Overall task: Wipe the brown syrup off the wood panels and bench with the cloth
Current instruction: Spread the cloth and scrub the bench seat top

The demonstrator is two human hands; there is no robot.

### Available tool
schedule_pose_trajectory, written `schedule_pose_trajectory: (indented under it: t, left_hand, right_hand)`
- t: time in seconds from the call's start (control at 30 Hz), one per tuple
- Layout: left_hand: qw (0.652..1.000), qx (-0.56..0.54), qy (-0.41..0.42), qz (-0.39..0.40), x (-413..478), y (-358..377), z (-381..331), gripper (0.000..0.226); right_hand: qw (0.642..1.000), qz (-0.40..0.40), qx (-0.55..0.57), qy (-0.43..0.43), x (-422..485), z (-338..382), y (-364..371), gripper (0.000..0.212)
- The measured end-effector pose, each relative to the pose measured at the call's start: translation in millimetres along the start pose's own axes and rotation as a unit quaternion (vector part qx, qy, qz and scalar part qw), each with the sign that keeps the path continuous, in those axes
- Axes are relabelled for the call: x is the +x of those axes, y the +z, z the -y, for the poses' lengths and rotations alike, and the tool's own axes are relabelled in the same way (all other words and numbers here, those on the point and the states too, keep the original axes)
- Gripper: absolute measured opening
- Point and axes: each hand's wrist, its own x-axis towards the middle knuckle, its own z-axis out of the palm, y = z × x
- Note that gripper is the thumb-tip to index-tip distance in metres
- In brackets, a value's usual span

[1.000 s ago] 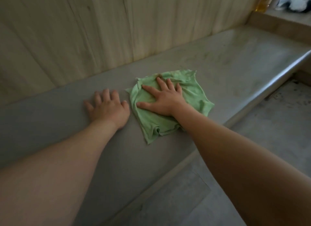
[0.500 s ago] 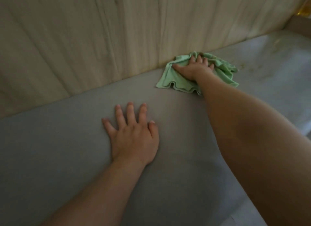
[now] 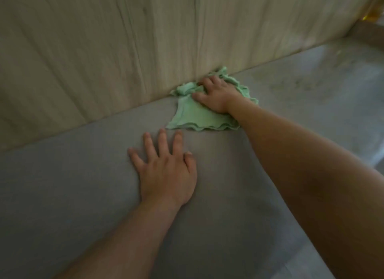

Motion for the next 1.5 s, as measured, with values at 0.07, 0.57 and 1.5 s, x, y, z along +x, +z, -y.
schedule_pose_trajectory:
  t: [0.07, 0.57, 1.5]
  left_hand:
    - [1.0, -0.001, -0.005, -0.006, 2.8, 1.6, 1.1, 0.068]
    - [0.998, 0.018, -0.008, 0.057, 8.0, -1.6, -1.3, 0.064]
    - [0.973, -0.151, -0.172, -0.043, -100.8, -89.0, 208.2, 0.017]
  right_hand:
    - [0.994, -0.015, 0.003, 0.109, 20.7, -24.9, -5.8, 0.09]
    - [0.999, 0.025, -0.028, -0.012, -43.0, 58.2, 25.4, 0.089]
    - [0.993, 0.09, -0.024, -0.069, -164.6, 188.0, 39.6, 0.085]
